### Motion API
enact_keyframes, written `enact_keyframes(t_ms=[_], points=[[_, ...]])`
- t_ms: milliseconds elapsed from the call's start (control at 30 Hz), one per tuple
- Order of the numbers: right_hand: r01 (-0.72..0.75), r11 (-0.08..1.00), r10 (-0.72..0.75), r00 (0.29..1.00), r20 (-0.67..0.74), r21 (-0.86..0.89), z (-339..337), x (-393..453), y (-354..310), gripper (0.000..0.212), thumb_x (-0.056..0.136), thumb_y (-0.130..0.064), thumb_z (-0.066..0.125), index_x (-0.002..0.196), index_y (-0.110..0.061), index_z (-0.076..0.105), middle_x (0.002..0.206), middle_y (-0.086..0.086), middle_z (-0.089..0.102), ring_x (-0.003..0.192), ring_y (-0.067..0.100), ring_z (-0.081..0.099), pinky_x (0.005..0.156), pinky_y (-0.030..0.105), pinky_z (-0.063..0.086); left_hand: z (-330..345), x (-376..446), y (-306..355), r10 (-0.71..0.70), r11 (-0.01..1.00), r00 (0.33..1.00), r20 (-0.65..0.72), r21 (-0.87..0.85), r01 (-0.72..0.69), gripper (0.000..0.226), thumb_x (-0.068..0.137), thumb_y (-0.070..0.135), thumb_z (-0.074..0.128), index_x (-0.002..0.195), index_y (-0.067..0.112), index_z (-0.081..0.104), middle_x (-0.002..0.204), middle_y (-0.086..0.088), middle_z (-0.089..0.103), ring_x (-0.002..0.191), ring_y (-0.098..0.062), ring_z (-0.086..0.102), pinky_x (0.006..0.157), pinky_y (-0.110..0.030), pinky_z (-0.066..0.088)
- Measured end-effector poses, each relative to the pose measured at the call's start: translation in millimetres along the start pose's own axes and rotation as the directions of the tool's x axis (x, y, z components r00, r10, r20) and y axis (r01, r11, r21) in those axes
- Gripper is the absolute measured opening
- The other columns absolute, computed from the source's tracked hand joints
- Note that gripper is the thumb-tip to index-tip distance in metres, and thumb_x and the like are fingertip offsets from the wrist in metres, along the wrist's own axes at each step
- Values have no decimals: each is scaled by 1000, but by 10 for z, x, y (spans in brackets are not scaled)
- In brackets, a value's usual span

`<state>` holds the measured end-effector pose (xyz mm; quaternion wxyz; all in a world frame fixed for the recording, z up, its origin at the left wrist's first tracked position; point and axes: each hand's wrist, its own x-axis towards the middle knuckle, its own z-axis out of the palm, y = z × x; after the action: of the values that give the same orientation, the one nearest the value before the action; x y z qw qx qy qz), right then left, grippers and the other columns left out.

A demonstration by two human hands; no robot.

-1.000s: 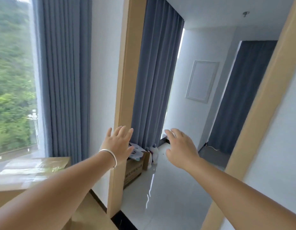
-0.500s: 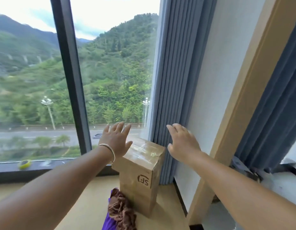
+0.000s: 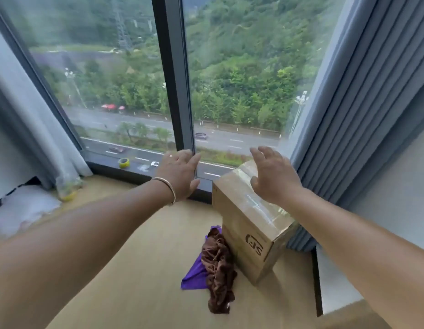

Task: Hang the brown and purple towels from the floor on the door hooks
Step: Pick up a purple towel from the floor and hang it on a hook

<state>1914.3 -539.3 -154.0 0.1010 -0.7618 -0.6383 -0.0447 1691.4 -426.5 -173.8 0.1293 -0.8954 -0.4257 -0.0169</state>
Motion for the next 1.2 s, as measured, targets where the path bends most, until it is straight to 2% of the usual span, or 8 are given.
enact_keyframes(t_ms=[167, 300, 500, 667, 800, 967, 1067, 1200], points=[[35, 995, -52, 980, 194, 91, 982, 311, -80, 72, 83, -24, 58, 148, -17, 25, 152, 6, 30, 137, 27, 29, 111, 37, 24, 1075, -84, 35, -15, 999, 976, 218, -25, 21, 75, 91, 52, 45, 151, 22, 13, 155, -7, 22, 142, -23, 22, 116, -45, 17], [95, 992, -118, 939, 322, 84, 1975, 300, -95, 67, 85, -25, 54, 146, -15, 27, 147, 5, 33, 131, 25, 33, 106, 37, 30, 2105, -187, 35, -44, 996, 934, 356, -53, 67, 72, 90, 49, 44, 150, 22, 13, 155, -7, 23, 138, -25, 28, 111, -42, 22], [168, 985, -157, 845, 512, 25, 3593, 94, -155, 63, 85, -28, 52, 143, -12, 32, 143, 7, 38, 130, 25, 38, 108, 36, 31, 3741, -645, 188, -39, 987, 853, 520, -114, 115, 72, 91, 47, 45, 150, 22, 14, 155, -6, 21, 136, -24, 29, 110, -38, 21], [203, 977, -200, 754, 625, 68, 5036, -296, -250, 67, 86, -31, 51, 146, -13, 29, 146, 6, 35, 132, 24, 36, 108, 35, 32, 5195, -1168, 416, -21, 977, 779, 627, -154, 150, 68, 93, 42, 44, 150, 21, 15, 154, -5, 22, 138, -23, 26, 113, -40, 15], [193, 970, -242, 713, 658, 148, 6165, -711, -336, 56, 83, -26, 54, 135, -12, 40, 135, 7, 42, 124, 26, 40, 103, 36, 35, 6329, -1528, 631, 21, 971, 753, 657, -193, 142, 67, 94, 37, 44, 151, 20, 15, 156, -1, 22, 143, -21, 19, 115, -40, 12], [187, 956, -292, 662, 690, 225, 7526, -1112, -439, 66, 83, -23, 56, 143, -11, 31, 138, 7, 37, 128, 25, 36, 107, 35, 33, 7642, -1711, 907, 107, 970, 747, 657, -234, 67, 67, 95, 34, 43, 152, 16, 13, 158, -4, 18, 144, -20, 16, 117, -36, 12], [204, 951, -308, 651, 694, 232, 8258, -1199, -503, 65, 85, -20, 54, 144, -9, 29, 139, 8, 37, 128, 25, 36, 107, 34, 32, 8307, -1689, 997, 133, 966, 765, 631, -255, 42, 67, 95, 32, 45, 152, 13, 15, 157, -8, 20, 144, -22, 18, 115, -32, 11], [126, 956, -280, 660, 697, 265, 9079, -1177, -591, 61, 84, -11, 56, 139, -8, 30, 139, 9, 35, 129, 26, 37, 102, 34, 36, 9104, -1581, 1030, 150, 952, 798, 583, -304, 44, 67, 95, 30, 46, 152, 12, 15, 158, -6, 21, 144, -19, 19, 112, -27, 15]])
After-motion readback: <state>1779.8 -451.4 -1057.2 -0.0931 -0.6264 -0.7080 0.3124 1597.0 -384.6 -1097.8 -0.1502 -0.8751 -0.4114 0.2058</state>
